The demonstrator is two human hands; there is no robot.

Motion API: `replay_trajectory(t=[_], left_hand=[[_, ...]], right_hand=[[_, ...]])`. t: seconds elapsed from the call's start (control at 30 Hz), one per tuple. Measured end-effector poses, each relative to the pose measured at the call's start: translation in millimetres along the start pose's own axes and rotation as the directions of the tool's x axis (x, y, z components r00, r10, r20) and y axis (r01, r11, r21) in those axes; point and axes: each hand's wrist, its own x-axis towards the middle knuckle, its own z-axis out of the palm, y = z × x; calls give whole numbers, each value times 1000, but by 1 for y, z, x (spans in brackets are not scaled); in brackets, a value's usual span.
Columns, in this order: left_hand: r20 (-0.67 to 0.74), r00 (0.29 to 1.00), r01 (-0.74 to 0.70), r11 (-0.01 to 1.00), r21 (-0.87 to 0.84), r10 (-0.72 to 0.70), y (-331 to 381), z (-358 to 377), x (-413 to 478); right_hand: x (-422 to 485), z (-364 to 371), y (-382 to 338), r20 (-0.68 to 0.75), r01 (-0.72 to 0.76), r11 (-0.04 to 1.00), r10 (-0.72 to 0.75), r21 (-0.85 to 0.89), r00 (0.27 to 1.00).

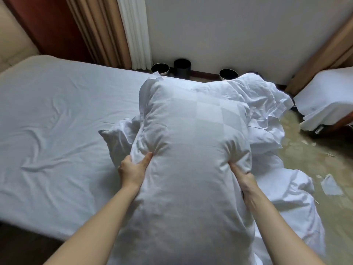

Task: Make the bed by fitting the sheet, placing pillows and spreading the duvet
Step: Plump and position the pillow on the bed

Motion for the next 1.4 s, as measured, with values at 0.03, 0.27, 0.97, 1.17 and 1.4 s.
replay_trajectory(t=[0.03,0.27,0.97,1.17,1.4], left_hand=[[-24,1000,12,1000,-1,-12,-8,-12,1],[-157,985,84,996,40,-76,-72,-95,16],[-240,906,319,936,-153,-348,-271,-331,50],[-294,888,317,934,-166,-354,-304,-401,86],[-354,875,297,944,-144,-329,-322,-459,130]], right_hand=[[-8,10,0,9,17,999,-17,-31,1000],[-54,93,24,144,96,991,-81,-97,986],[-220,316,135,214,125,935,-55,-331,975],[-268,391,150,293,173,923,-70,-344,954],[-287,461,162,355,178,932,-57,-317,933]])
